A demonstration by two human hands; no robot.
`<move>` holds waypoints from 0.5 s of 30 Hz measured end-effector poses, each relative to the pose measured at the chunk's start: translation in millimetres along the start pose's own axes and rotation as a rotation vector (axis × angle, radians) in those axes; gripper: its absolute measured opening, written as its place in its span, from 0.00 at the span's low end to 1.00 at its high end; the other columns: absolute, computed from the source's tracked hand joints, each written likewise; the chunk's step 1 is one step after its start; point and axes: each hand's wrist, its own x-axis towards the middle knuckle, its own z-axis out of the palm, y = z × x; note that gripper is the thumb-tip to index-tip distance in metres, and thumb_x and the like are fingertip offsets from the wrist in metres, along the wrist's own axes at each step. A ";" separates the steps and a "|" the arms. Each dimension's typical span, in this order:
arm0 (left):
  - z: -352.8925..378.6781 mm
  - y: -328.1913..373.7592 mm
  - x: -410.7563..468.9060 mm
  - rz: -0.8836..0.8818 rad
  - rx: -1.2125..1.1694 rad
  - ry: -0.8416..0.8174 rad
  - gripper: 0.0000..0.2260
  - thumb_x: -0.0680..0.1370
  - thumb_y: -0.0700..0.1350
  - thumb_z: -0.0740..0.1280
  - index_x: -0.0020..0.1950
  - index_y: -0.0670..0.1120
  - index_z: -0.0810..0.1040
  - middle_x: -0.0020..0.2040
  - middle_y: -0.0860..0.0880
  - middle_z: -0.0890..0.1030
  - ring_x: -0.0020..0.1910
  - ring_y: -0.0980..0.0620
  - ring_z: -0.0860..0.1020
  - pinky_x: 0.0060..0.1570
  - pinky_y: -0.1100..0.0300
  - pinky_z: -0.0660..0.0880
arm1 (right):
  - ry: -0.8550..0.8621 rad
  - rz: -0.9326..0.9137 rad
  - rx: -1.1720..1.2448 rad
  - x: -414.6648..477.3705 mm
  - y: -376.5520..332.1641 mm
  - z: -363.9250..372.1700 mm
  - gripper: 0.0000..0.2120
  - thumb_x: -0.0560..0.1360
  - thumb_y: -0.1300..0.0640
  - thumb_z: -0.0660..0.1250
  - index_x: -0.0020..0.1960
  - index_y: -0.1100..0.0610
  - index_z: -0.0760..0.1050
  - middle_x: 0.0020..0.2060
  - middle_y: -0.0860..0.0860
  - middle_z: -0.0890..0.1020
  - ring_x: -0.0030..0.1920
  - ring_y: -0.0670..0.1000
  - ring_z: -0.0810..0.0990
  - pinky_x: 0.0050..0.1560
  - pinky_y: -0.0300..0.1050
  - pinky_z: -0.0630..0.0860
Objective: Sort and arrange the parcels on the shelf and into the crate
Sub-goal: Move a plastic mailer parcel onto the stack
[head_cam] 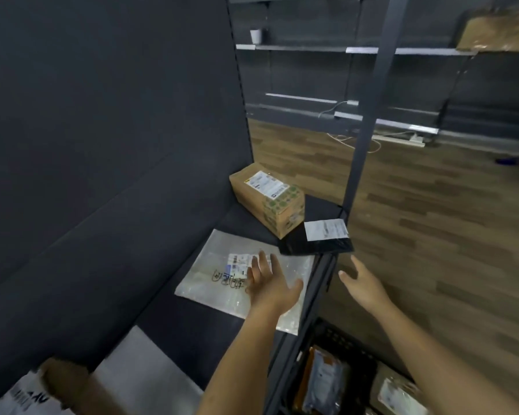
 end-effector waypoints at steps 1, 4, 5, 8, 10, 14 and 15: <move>5.0 -2.3 8.0 -0.007 -0.018 -0.018 0.40 0.77 0.64 0.54 0.79 0.45 0.41 0.78 0.44 0.36 0.77 0.42 0.36 0.75 0.46 0.39 | 0.001 0.019 0.024 7.5 0.8 5.6 0.30 0.79 0.48 0.60 0.77 0.51 0.52 0.75 0.53 0.62 0.72 0.57 0.64 0.65 0.50 0.67; 21.6 -12.1 30.5 -0.003 -0.046 -0.030 0.40 0.77 0.64 0.56 0.79 0.45 0.43 0.79 0.43 0.39 0.77 0.42 0.39 0.75 0.46 0.41 | -0.003 0.085 0.116 32.5 1.9 22.1 0.29 0.79 0.46 0.59 0.77 0.48 0.53 0.74 0.52 0.65 0.71 0.56 0.67 0.62 0.49 0.68; 26.8 -15.6 36.9 0.011 -0.042 -0.026 0.39 0.77 0.64 0.57 0.79 0.45 0.44 0.79 0.42 0.40 0.78 0.41 0.40 0.75 0.46 0.42 | -0.007 0.106 0.159 40.8 2.0 26.7 0.28 0.79 0.46 0.59 0.77 0.48 0.54 0.74 0.52 0.65 0.71 0.56 0.67 0.62 0.49 0.67; 36.4 -24.5 56.1 0.040 -0.026 -0.034 0.39 0.77 0.64 0.57 0.79 0.44 0.44 0.79 0.42 0.41 0.78 0.41 0.40 0.75 0.46 0.42 | -0.008 0.126 0.290 64.4 4.6 39.6 0.26 0.80 0.49 0.59 0.76 0.48 0.57 0.74 0.51 0.64 0.72 0.55 0.65 0.65 0.49 0.65; 41.9 -29.5 67.2 0.040 -0.029 -0.061 0.39 0.77 0.64 0.57 0.79 0.45 0.43 0.79 0.43 0.40 0.78 0.41 0.39 0.75 0.46 0.41 | 0.003 0.118 0.390 79.9 6.5 45.3 0.24 0.81 0.52 0.58 0.75 0.49 0.58 0.74 0.50 0.64 0.72 0.54 0.64 0.67 0.49 0.63; 53.1 -37.9 74.8 0.044 -0.027 -0.080 0.39 0.77 0.63 0.57 0.79 0.45 0.44 0.79 0.42 0.40 0.77 0.40 0.39 0.75 0.47 0.40 | 0.021 0.167 0.587 106.7 6.4 51.5 0.22 0.81 0.53 0.57 0.75 0.50 0.60 0.72 0.52 0.66 0.71 0.54 0.65 0.64 0.49 0.64; 56.0 -39.8 75.1 0.050 -0.022 -0.076 0.39 0.77 0.63 0.57 0.79 0.45 0.44 0.79 0.42 0.40 0.77 0.40 0.38 0.74 0.46 0.40 | 0.018 0.190 0.631 111.8 5.5 52.5 0.22 0.81 0.53 0.57 0.74 0.49 0.60 0.72 0.51 0.66 0.71 0.55 0.65 0.63 0.49 0.64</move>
